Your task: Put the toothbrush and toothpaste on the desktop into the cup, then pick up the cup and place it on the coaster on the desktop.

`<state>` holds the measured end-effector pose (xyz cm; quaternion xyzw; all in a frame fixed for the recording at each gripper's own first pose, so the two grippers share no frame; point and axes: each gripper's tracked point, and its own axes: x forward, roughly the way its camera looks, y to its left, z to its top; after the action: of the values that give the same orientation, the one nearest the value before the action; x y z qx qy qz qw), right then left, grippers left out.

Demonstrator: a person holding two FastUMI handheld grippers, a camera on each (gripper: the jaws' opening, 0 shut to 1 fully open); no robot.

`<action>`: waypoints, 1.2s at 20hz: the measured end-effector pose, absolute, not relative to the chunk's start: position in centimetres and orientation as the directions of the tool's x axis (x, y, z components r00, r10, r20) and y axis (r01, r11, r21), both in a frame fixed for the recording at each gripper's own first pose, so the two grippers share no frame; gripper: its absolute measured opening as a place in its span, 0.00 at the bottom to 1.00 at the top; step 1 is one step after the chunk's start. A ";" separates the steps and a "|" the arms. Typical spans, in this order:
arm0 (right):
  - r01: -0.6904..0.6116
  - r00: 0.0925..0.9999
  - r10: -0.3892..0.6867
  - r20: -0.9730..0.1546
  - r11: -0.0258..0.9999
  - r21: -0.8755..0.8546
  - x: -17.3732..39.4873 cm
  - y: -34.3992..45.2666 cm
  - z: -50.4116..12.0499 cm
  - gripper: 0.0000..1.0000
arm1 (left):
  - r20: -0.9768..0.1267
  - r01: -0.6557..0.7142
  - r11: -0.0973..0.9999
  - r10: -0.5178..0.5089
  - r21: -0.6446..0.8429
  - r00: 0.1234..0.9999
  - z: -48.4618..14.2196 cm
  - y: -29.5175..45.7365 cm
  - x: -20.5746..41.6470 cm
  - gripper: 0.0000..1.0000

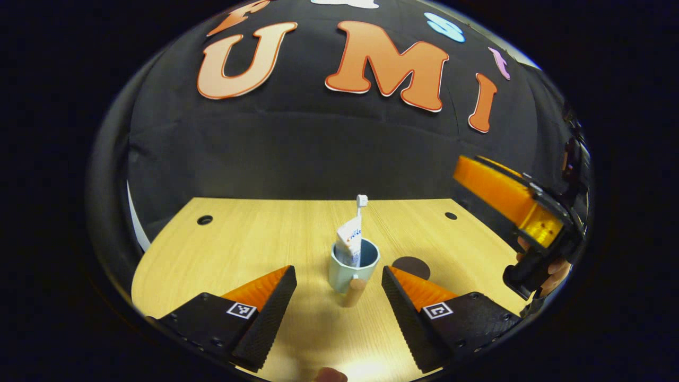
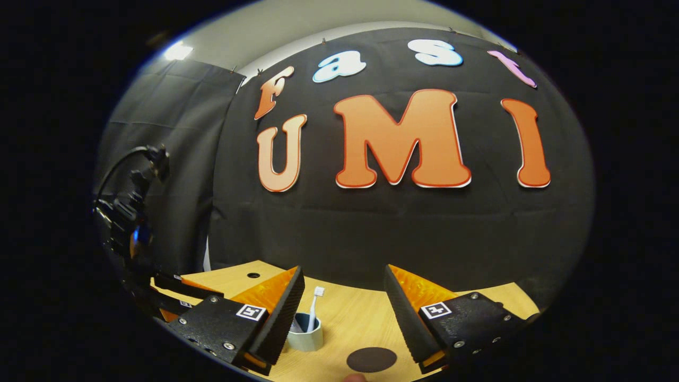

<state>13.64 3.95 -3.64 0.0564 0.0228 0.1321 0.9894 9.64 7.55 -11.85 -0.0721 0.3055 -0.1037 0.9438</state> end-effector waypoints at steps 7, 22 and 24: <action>-0.255 0.967 0.255 0.003 0.966 0.052 8.3 1.1 0.4 0.91 | -0.662 0.161 0.974 -0.226 -0.159 0.714 -14.1 6.4 10.4 0.98; -0.215 0.975 0.213 0.062 0.976 0.037 2.6 -2.9 6.6 0.94 | -0.840 0.107 0.989 -0.141 -0.099 0.524 -21.2 3.9 12.2 0.97; -0.209 0.977 0.207 0.048 0.977 0.050 2.4 -3.5 6.5 0.94 | -0.859 0.105 0.991 -0.126 -0.085 0.497 -21.9 4.0 12.1 0.97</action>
<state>2.38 -3.50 6.49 0.0273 -0.0214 0.1048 0.9939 12.05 3.95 -21.86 -0.0107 0.4971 -0.0669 0.8650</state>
